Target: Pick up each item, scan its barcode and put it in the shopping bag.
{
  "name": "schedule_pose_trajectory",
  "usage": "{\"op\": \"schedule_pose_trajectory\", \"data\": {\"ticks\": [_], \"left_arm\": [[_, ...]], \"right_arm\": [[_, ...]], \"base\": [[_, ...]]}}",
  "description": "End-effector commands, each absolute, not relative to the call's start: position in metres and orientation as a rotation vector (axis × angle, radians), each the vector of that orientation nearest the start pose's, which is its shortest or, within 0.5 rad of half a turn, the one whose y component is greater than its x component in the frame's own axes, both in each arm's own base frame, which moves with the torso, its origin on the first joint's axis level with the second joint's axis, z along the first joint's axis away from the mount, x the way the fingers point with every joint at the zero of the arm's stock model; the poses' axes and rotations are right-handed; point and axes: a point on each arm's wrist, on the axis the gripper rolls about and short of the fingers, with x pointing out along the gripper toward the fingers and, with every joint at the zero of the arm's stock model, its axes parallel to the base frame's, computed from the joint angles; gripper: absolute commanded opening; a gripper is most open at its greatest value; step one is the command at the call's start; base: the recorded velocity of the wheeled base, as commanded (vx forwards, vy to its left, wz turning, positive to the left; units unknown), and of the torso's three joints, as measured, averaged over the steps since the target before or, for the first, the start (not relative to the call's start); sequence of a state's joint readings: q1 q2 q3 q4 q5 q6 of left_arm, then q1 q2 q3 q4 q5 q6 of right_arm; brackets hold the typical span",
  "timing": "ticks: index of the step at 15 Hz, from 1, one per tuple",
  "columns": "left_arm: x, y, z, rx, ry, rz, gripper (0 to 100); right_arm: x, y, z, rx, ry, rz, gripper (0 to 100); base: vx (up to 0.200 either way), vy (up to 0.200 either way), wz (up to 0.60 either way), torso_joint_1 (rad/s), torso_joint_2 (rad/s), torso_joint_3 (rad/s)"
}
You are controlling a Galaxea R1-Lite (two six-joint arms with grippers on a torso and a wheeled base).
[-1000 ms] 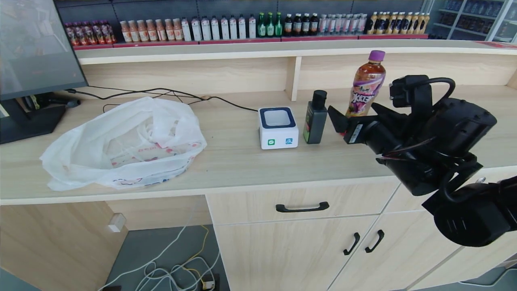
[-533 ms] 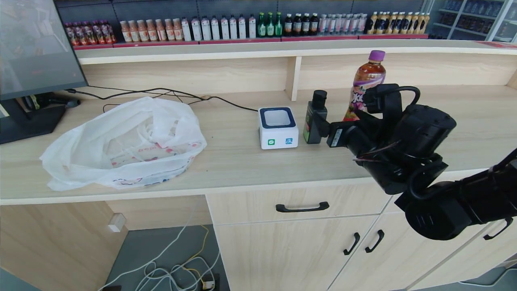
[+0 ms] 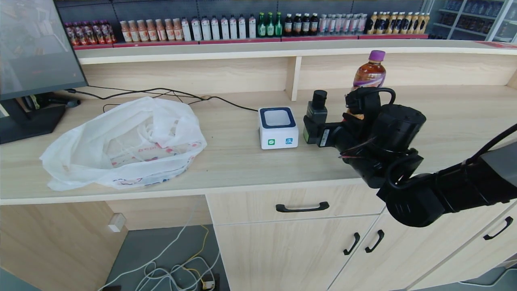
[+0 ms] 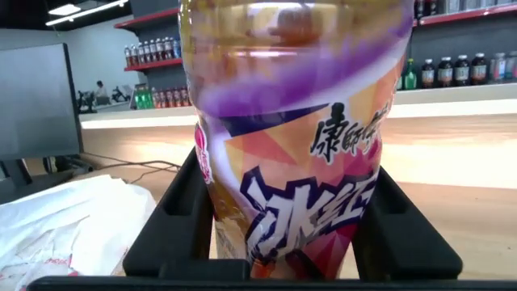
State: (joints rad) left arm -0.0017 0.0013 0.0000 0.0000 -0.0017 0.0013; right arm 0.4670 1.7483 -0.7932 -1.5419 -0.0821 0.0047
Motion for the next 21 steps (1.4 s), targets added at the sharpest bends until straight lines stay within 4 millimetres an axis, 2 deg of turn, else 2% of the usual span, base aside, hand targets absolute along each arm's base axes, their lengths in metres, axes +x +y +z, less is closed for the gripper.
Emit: {"op": "schedule_pose_trajectory", "data": {"ticks": [1,8,21], "left_arm": [[-0.023,0.000,0.076,0.002,0.002,-0.003,100],[-0.023,0.000,0.076,0.000,0.002,-0.003,100],[-0.023,0.000,0.076,0.000,0.002,-0.003,100]], "right_arm": [[0.258,0.127,0.246,0.156,-0.548,0.373,0],[0.270,0.129,0.231,0.145,-0.505,0.366,0],[0.271,0.126,0.228,0.145,-0.492,0.359,0]], "base": [[0.000,0.000,0.00,0.000,0.00,0.000],[0.000,0.000,0.00,0.000,0.00,0.000],[0.000,0.200,0.00,0.002,0.00,0.002]]}}
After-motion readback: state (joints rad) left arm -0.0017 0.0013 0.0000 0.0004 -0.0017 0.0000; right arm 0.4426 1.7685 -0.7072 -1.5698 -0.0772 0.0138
